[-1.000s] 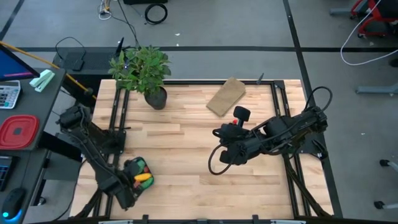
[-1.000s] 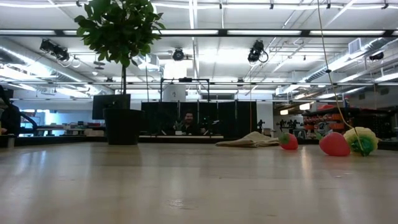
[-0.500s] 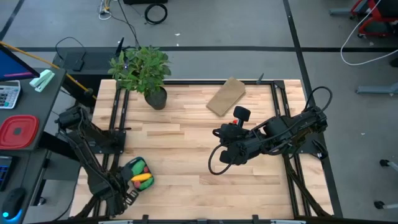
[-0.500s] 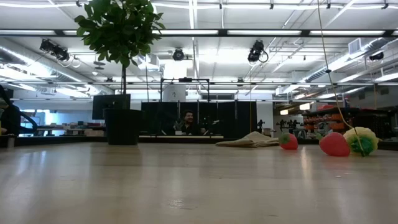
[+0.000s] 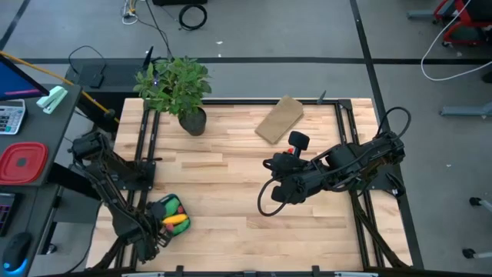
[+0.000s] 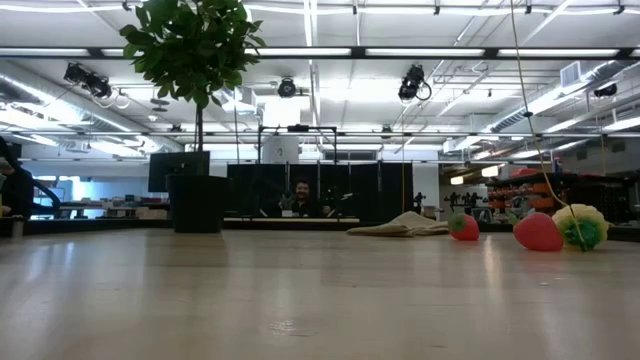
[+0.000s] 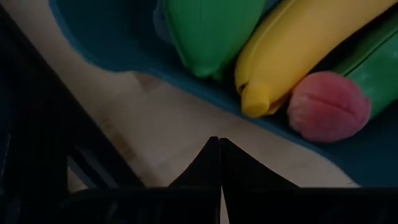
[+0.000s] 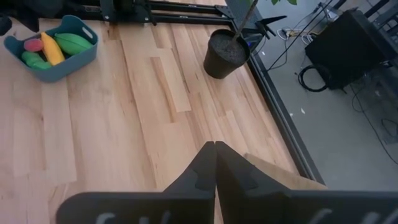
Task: Pick and placing Produce into tupperware
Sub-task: Move the blue bin to the middle of the table
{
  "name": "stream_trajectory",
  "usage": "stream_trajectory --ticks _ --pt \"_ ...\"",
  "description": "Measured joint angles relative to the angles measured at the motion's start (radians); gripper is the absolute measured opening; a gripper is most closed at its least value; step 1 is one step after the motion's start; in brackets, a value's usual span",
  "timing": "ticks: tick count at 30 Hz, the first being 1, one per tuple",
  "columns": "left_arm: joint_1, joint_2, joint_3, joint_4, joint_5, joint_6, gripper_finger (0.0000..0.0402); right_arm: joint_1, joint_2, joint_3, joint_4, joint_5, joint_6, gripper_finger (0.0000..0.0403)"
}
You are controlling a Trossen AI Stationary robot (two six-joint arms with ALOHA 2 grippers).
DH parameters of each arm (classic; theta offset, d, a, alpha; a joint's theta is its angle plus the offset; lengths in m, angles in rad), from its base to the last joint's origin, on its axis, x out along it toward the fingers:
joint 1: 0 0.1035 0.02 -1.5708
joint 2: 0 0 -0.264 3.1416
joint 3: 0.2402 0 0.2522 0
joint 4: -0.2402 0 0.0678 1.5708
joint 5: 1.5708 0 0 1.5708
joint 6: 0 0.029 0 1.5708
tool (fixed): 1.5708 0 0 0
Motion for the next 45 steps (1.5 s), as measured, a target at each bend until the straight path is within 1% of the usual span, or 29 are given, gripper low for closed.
stream_trajectory --ticks 8,15,22,28,31,34,38,40,45 --pt "0.040 0.000 0.000 -0.043 -0.020 0.048 0.0004 0.000 0.000 0.000 0.005 0.004 -0.001 0.0008" --pt "0.127 0.000 0.000 -0.059 -0.048 0.191 0.0004 0.000 0.000 0.000 0.005 0.005 -0.001 0.0010" --pt "0.262 0.000 0.000 -0.063 -0.063 0.394 0.0004 0.000 0.000 0.000 0.005 0.006 -0.002 0.0008" --pt "0.425 0.000 0.000 -0.047 -0.073 0.576 0.0003 0.000 0.000 0.000 0.005 0.006 -0.003 0.0010" --pt "0.514 0.000 0.000 0.019 -0.074 0.680 0.0006 0.000 0.000 0.000 0.005 0.006 -0.003 0.0007" --pt "0.594 0.000 0.000 0.163 -0.074 0.797 0.0004 0.000 0.000 0.000 0.005 0.006 -0.003 0.0006" --pt "0.670 0.000 0.000 0.321 -0.071 0.871 0.0004 0.000 0.000 0.000 0.005 0.006 -0.003 0.0008" --pt "0.699 0.000 0.000 0.355 -0.070 0.905 0.0007 0.000 0.000 0.000 0.005 0.006 -0.004 0.0009" --pt "0.757 0.000 0.000 0.353 -0.070 0.989 0.0004 0.000 0.000 0.000 0.004 0.006 -0.018 0.0007"
